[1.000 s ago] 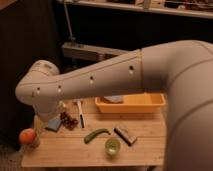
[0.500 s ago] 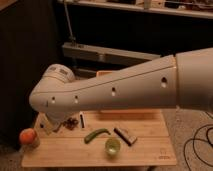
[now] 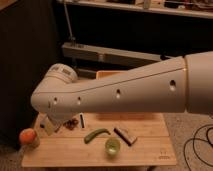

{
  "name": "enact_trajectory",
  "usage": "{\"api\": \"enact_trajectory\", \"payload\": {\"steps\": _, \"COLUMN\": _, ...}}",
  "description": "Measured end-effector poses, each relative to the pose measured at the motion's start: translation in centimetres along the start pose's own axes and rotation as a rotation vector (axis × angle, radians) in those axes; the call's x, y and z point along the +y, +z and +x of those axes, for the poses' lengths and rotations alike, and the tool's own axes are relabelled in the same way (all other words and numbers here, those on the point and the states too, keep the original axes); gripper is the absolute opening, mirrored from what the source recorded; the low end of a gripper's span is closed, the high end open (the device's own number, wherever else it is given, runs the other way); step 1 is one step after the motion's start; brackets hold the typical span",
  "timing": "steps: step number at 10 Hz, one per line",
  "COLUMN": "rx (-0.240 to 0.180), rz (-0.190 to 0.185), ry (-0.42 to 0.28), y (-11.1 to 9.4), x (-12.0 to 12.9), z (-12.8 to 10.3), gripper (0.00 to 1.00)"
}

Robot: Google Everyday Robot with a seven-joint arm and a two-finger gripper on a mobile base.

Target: Place grapes in table surface

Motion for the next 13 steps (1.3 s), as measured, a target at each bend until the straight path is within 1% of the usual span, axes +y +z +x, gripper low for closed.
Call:
{"api": "enact_trajectory", "payload": {"steps": 3, "rx": 0.003, "rz": 0.000, "ry": -0.001, "y": 0.1, "x": 0.0, "z": 0.0, "gripper": 0.80}}
{"api": "enact_trajectory", "payload": {"steps": 4, "rx": 0.009, "rz": -0.010, "ry": -0.007, "y": 0.3, "x": -0.2, "z": -0.2, "gripper": 0.80}}
{"api": "enact_trajectory", "payload": {"steps": 5, "rx": 0.017, "rz": -0.031, "ry": -0.003, "y": 0.7, "x": -0.8, "z": -0.4, "gripper": 0.80}}
{"api": "enact_trajectory", "payload": {"steps": 7, "rx": 0.025, "rz": -0.069, "ry": -0.002, "y": 1.4, "x": -3.4, "z": -1.6, "gripper": 0.80}}
{"api": "enact_trajectory", "payload": {"steps": 8, "rx": 0.035, "rz": -0.094, "ry": -0.006, "y": 1.8, "x": -4.8, "z": -2.5, "gripper": 0.80}}
{"api": "enact_trajectory", "payload": {"steps": 10, "rx": 0.061, "rz": -0.158, "ry": -0.007, "y": 3.0, "x": -7.6, "z": -4.5, "gripper": 0.80}}
{"api": "enact_trajectory", "payload": {"steps": 11, "rx": 0.075, "rz": -0.193, "ry": -0.011, "y": 3.7, "x": -8.4, "z": -5.6, "gripper": 0.80}}
{"api": "enact_trajectory", "payload": {"steps": 13, "rx": 0.093, "rz": -0.229, "ry": -0.023, "y": 4.5, "x": -8.7, "z": -6.5, "gripper": 0.80}}
